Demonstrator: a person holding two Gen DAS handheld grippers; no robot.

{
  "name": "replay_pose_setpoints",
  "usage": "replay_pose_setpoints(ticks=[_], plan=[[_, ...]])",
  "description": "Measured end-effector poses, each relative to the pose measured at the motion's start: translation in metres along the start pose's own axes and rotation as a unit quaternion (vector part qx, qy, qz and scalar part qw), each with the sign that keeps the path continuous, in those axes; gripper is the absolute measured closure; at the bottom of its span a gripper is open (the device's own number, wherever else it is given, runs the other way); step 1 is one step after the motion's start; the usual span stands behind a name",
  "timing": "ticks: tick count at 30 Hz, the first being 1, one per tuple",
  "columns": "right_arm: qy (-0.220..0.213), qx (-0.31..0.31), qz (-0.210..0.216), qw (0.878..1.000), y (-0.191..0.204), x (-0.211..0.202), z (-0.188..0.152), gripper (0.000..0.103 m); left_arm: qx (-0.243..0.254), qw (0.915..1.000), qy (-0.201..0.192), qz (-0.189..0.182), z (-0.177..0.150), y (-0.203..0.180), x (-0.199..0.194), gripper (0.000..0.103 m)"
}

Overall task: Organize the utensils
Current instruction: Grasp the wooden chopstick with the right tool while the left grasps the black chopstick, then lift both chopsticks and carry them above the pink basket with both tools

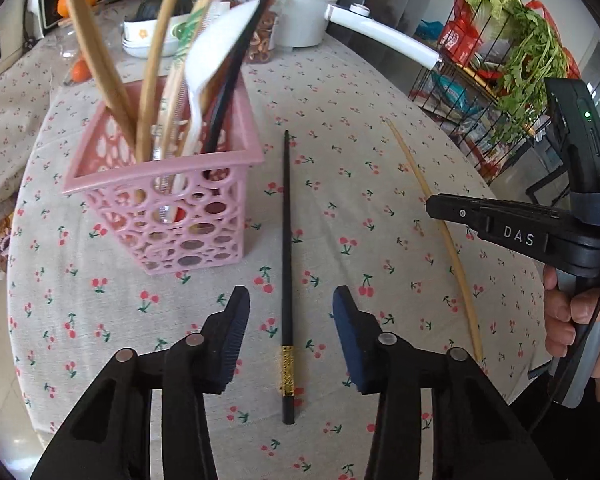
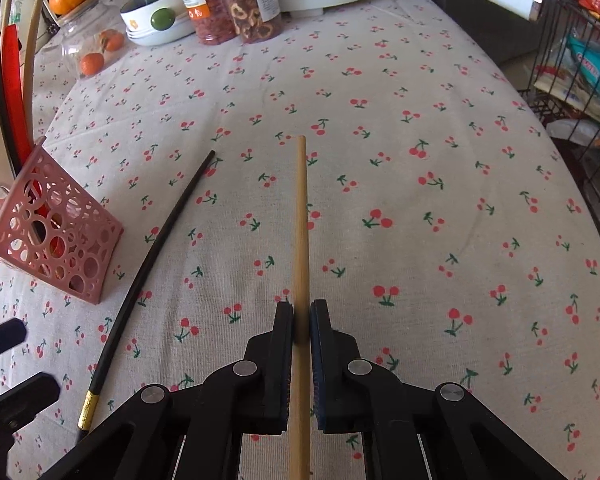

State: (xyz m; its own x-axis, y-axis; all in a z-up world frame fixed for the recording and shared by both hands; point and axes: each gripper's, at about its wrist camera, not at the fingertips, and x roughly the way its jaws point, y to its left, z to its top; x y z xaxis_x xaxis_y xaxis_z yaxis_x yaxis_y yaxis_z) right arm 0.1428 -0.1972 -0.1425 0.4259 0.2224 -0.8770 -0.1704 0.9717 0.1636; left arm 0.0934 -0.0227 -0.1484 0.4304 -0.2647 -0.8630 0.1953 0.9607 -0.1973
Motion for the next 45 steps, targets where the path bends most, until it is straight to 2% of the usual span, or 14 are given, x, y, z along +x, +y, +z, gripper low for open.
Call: replay_pose_setpoints(ticks=[4,6,10,14,16,19,20,23,29,31,36,39,42,45], plan=[[-0.001,0.003,0.002,1.000,-0.006,-0.008,-0.004,0.096,0.012,0.9998,0.018,0.001,0.004,-0.013,0.022,0.077],[0.002,0.002,0.002,1.000,-0.009,-0.011,-0.006,0.096,0.015,0.9994,0.030,0.001,0.003,-0.015,0.030,0.096],[0.006,-0.002,0.003,1.000,-0.012,-0.017,-0.009,0.096,0.040,0.9972,0.062,-0.014,-0.004,-0.024,0.032,0.101],[0.001,0.010,0.005,1.000,-0.023,-0.026,-0.009,0.096,0.087,0.9875,0.113,-0.067,-0.021,-0.044,0.022,0.102],[0.001,0.021,0.006,1.000,-0.031,-0.030,-0.008,0.096,0.106,0.9854,0.113,-0.070,-0.026,-0.052,0.012,0.102],[0.004,0.042,0.013,0.999,-0.044,-0.033,-0.007,0.096,0.104,0.9905,0.072,-0.055,-0.015,-0.056,-0.005,0.098],[0.005,0.050,0.017,0.999,-0.047,-0.033,-0.006,0.096,0.097,0.9924,0.060,-0.045,-0.009,-0.055,-0.008,0.090],[0.005,0.067,0.029,0.997,-0.055,-0.034,-0.005,0.096,0.062,0.9974,0.035,-0.015,0.003,-0.044,-0.007,0.042],[0.006,0.074,0.048,0.996,-0.057,-0.034,-0.004,0.096,0.026,0.9981,0.045,0.033,0.005,-0.018,0.022,0.041],[0.007,0.069,0.050,0.996,-0.057,-0.034,-0.003,0.096,0.023,0.9982,0.042,0.035,0.007,-0.015,0.030,0.046],[0.004,0.070,0.056,0.996,-0.059,-0.034,0.000,0.096,0.044,0.9972,0.035,0.050,0.008,-0.016,0.037,0.093],[0.003,0.074,0.061,0.995,-0.060,-0.035,0.001,0.096,0.042,0.9971,0.063,0.011,0.004,-0.018,0.034,0.096],[0.002,0.076,0.063,0.995,-0.062,-0.037,0.001,0.096,0.074,0.9913,0.105,-0.031,-0.010,-0.034,0.030,0.097],[0.000,0.084,0.066,0.994,-0.066,-0.039,0.001,0.096,0.100,0.9890,0.104,-0.032,-0.016,-0.050,0.021,0.096]])
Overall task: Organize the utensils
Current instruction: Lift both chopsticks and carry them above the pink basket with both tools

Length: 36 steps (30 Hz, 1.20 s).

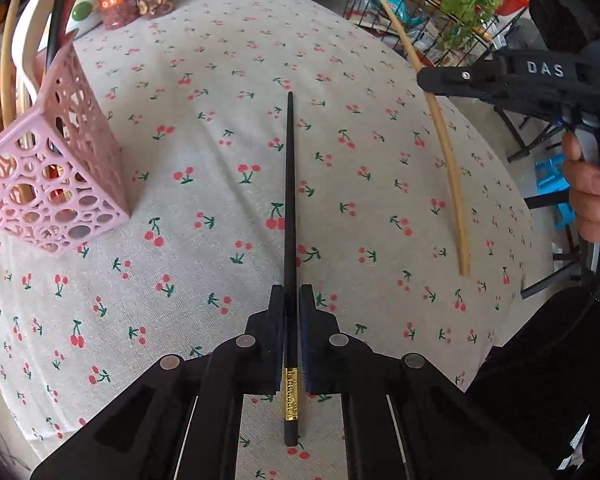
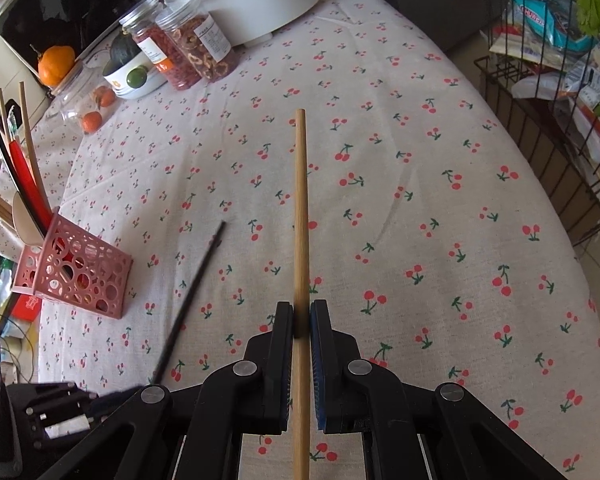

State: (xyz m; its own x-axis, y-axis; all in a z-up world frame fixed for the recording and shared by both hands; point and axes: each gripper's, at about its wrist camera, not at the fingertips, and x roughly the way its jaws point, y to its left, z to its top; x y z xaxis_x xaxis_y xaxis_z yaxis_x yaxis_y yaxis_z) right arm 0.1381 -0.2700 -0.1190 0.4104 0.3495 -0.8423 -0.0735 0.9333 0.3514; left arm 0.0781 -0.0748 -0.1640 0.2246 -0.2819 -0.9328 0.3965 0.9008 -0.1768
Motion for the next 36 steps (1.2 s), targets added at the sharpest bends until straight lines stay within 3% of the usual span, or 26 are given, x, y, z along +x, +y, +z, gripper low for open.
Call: replay_pose_setpoints(ticks=[7,14,22,29,36], plan=[[0.000,0.017,0.002,1.000,-0.010,-0.002,0.003,0.096,-0.001,0.9989,-0.027,0.038,0.034,-0.016,0.007,0.095],[-0.001,0.024,0.003,1.000,-0.013,-0.004,0.003,0.096,-0.008,0.9972,-0.013,0.074,0.079,-0.020,0.039,0.095],[-0.008,0.023,0.006,1.000,-0.009,-0.008,0.006,0.096,0.002,0.9955,-0.008,0.095,0.084,-0.026,0.039,0.097],[-0.036,0.007,0.017,0.999,0.008,-0.025,0.007,0.096,0.004,0.9926,-0.090,0.082,0.062,-0.027,-0.028,0.098],[-0.086,-0.014,0.034,0.996,0.033,-0.057,0.003,0.096,0.000,0.9791,-0.189,0.075,0.024,-0.018,-0.105,0.098]])
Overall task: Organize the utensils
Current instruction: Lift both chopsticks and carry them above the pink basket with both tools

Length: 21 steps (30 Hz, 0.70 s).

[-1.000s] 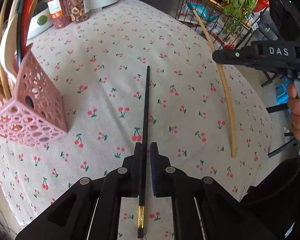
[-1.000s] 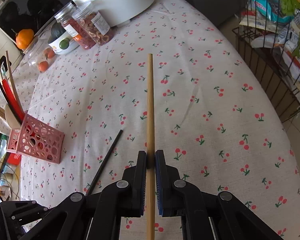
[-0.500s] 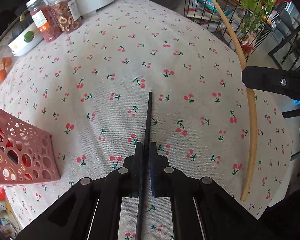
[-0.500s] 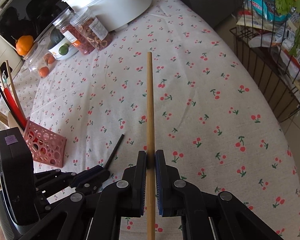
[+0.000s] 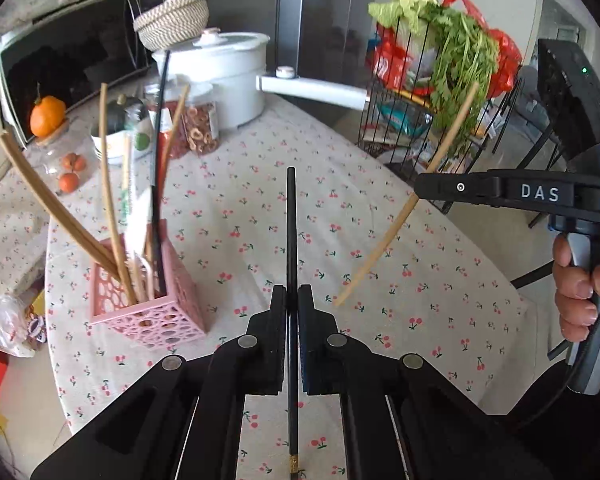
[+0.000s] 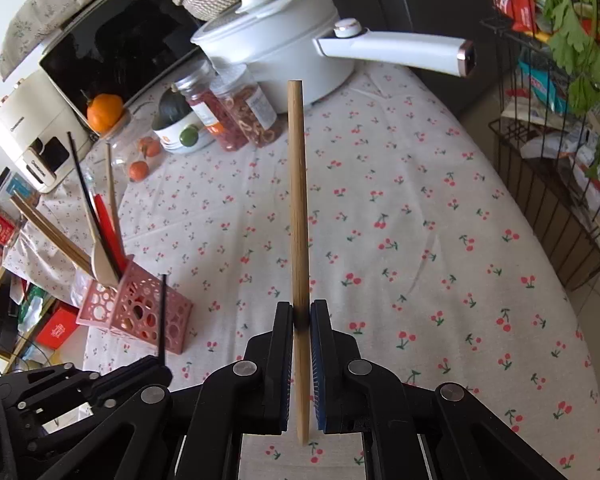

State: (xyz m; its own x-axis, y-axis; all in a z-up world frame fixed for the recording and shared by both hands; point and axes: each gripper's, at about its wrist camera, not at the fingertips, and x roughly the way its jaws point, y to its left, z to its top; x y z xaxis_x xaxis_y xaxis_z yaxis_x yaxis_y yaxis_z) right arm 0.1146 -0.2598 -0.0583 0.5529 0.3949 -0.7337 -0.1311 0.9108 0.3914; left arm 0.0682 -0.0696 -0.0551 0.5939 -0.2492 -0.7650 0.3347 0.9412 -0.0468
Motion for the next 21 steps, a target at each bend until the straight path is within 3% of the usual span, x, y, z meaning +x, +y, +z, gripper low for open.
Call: replay_pose_setpoints(ticks=[8,15,21], plan=[[-0.055,-0.022,0.009,0.998,0.028,-0.030,0.002,0.096,-0.029,0.9932,-0.112,-0.012,0.003,0.026,-0.061,0.098],[-0.111,-0.046,0.029,0.992,0.056,-0.056,0.017,0.096,-0.058,0.9720,-0.228,0.001,0.024,0.052,-0.119,0.098],[-0.147,-0.063,0.057,0.985,0.088,-0.070,0.024,0.096,-0.080,0.9562,-0.280,0.030,0.031,0.077,-0.150,0.098]])
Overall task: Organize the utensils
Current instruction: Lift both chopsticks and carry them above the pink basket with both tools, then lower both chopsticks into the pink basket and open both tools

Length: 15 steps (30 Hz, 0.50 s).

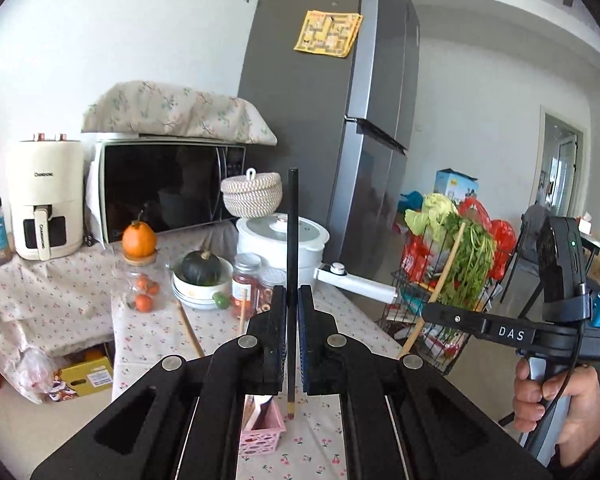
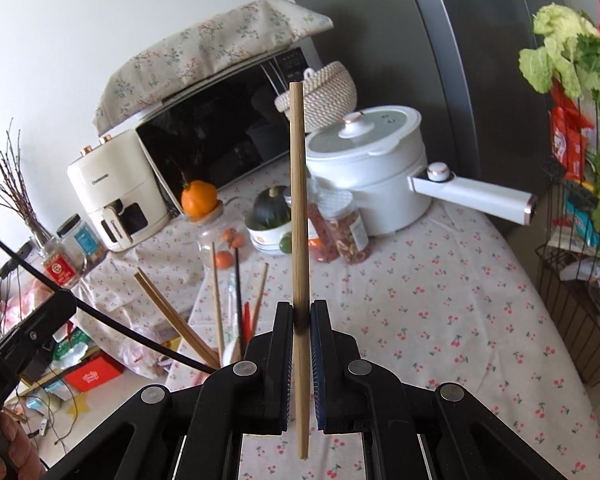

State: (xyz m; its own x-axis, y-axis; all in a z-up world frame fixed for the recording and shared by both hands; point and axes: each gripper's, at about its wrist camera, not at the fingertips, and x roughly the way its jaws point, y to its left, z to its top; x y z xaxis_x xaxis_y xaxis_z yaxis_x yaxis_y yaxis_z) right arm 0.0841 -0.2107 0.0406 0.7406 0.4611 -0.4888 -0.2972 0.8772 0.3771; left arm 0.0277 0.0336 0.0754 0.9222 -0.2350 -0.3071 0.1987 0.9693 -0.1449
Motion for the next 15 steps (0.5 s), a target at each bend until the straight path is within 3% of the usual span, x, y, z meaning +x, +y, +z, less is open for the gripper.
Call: replay_pose_setpoints(ticks=[8,15], plan=[[-0.030,-0.015,0.029,0.999,0.039,0.015,0.000,0.096,-0.001,0.9985,-0.029,0.047,0.000,0.023,-0.004,0.098],[-0.043,-0.023,0.041,0.998,0.061,0.041,-0.005,0.096,-0.003,0.9983,-0.024,0.053,-0.009,0.029,0.014,0.098]])
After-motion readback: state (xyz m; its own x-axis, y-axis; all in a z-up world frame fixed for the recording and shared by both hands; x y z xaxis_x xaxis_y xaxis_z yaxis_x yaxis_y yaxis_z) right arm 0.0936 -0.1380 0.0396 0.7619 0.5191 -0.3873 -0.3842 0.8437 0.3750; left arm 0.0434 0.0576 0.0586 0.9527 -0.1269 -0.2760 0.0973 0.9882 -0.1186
